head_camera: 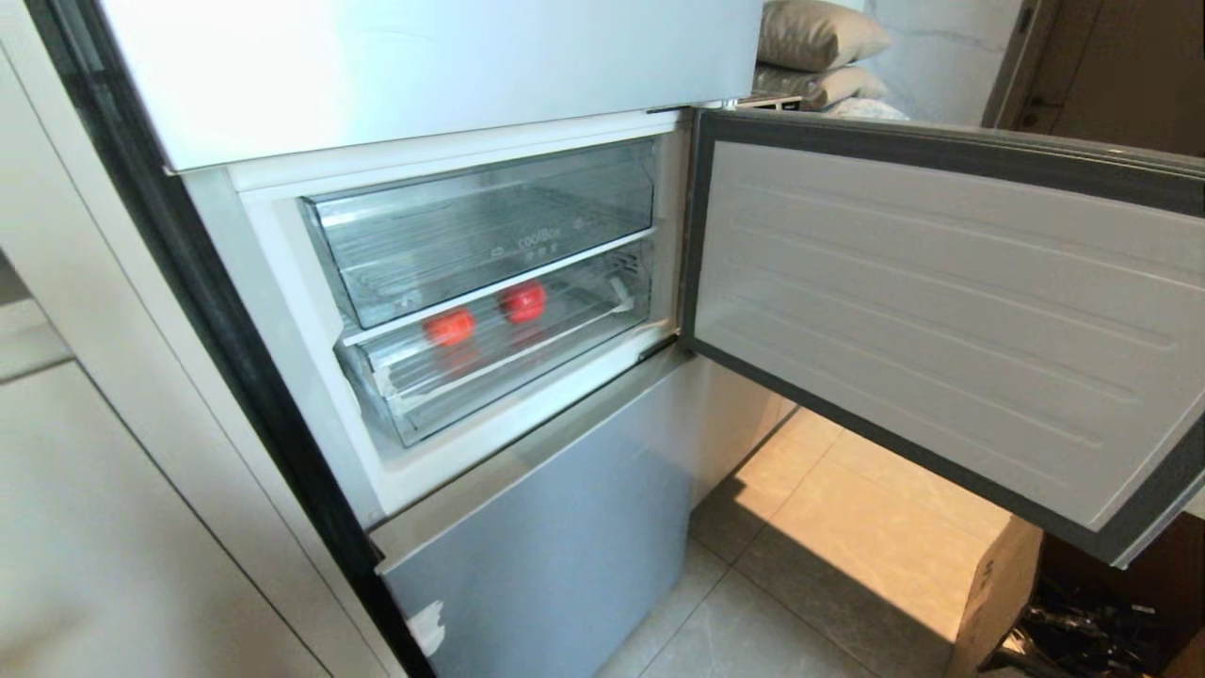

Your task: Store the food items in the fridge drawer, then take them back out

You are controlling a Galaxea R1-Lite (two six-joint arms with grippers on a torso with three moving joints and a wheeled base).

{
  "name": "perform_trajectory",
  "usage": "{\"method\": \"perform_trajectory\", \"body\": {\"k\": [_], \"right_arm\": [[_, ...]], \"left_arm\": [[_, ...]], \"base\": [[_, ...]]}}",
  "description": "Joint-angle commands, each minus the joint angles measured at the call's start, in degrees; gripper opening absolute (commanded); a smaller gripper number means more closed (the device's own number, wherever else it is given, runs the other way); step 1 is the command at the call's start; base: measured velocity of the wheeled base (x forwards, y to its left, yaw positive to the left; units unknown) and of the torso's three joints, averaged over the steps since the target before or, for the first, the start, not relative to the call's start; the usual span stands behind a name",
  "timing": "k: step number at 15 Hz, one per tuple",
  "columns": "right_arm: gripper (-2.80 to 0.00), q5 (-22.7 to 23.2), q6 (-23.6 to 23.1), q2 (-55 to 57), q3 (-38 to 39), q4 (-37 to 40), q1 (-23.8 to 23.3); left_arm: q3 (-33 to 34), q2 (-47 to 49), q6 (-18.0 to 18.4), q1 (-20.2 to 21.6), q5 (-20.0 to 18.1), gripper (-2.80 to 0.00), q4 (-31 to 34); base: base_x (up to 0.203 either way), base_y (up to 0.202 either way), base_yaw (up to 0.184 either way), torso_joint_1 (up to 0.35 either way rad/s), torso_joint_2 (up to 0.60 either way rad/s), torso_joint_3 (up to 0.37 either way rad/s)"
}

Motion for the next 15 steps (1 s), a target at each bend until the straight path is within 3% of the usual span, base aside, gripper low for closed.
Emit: {"method": "perform_trajectory", "body": {"k": [1, 15], "right_arm": [[-2.8, 0.0, -0.1, 0.1, 0.0, 0.0, 0.0], [-2.8, 0.0, -0.1, 0.1, 0.0, 0.0, 0.0]], "left_arm": [[0.0, 0.0, 0.0, 0.0, 0.0, -2.8, 0.0], [0.0, 0.0, 0.0, 0.0, 0.1, -2.8, 0.0]], "base": [[0.005, -0.003, 0.127, 0.004, 0.0, -0.002], [0.001, -0.007, 0.175, 0.002, 0.0, 0.003]]}}
